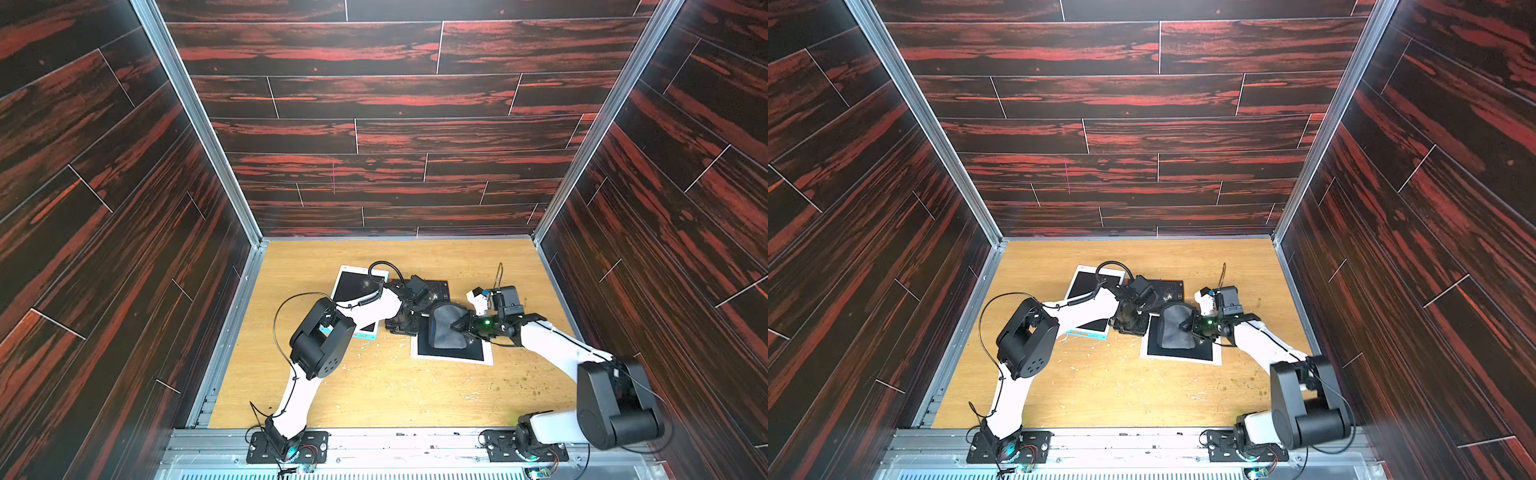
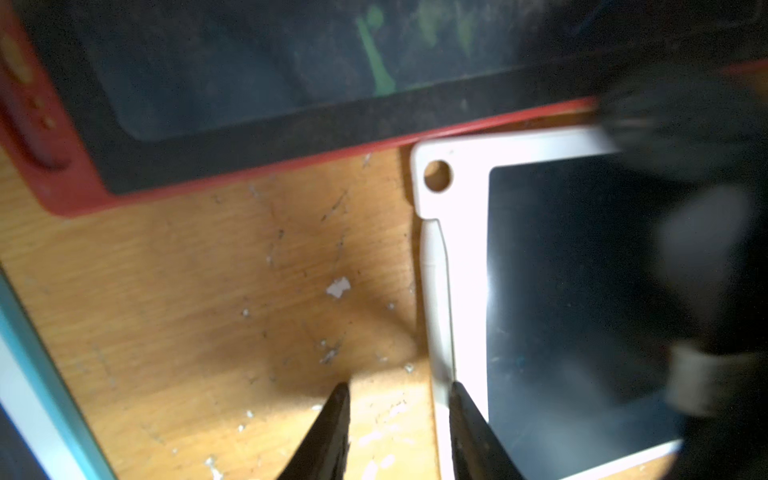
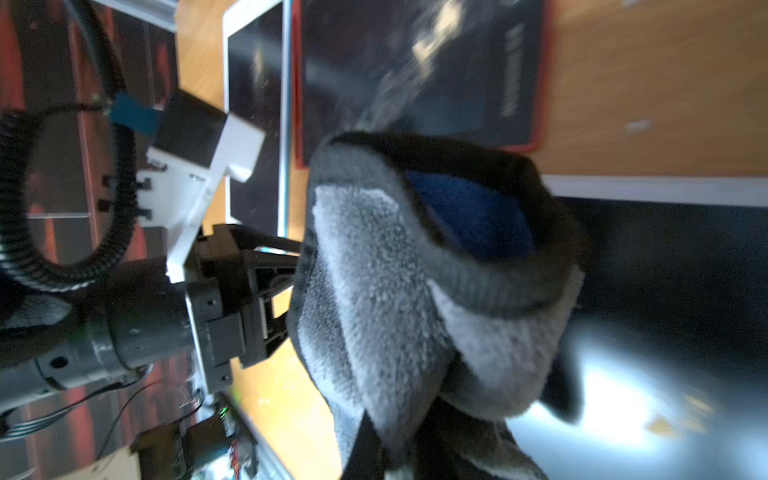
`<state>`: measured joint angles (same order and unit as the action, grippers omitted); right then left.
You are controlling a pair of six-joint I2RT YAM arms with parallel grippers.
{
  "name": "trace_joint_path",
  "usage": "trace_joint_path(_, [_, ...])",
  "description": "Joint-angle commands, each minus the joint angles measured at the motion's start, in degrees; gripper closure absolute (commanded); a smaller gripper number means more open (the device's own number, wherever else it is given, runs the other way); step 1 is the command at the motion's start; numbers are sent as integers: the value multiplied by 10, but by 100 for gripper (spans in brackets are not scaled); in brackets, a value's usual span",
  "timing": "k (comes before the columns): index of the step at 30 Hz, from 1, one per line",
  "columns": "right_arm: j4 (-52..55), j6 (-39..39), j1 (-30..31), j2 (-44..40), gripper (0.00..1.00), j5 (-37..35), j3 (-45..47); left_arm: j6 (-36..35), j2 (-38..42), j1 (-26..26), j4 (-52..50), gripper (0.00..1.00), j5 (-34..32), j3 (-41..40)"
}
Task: Wipe the drawing tablet
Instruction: Wipe the dirt from the drawing tablet.
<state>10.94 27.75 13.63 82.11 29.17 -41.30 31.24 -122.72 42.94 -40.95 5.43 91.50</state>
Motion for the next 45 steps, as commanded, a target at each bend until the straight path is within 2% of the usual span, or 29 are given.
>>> trace_joint_path(1, [-23, 3, 18, 25, 100, 41, -5, -12, -19, 2, -44, 59, -21, 12])
trace_joint_path(6, [-25, 15, 28, 65, 100, 20, -4, -14, -28, 2, -51, 58, -23, 18])
trace_joint_path(15, [33, 20, 28, 112, 100, -116, -9, -34, -44, 6, -87, 56, -57, 44])
trace_joint_path(22, [47, 38, 28, 139, 100, -148, 0, -40, -47, 7, -92, 56, -63, 37])
trace_joint_path(29, [76, 43, 24, 127, 100, -211, 19, -37, -47, 7, -80, 56, -52, 26])
trace_joint_path(38, [97, 82, 14, 105, 100, -208, 33, -31, -43, 7, -71, 56, -44, 18])
trace_joint_path(42, [139, 95, 14, 94, 100, -229, 15, -32, -40, 7, -69, 56, -44, 16])
trace_joint_path(45, [192, 108, 15, 90, 100, -273, -10, -32, -40, 7, -68, 56, -44, 14])
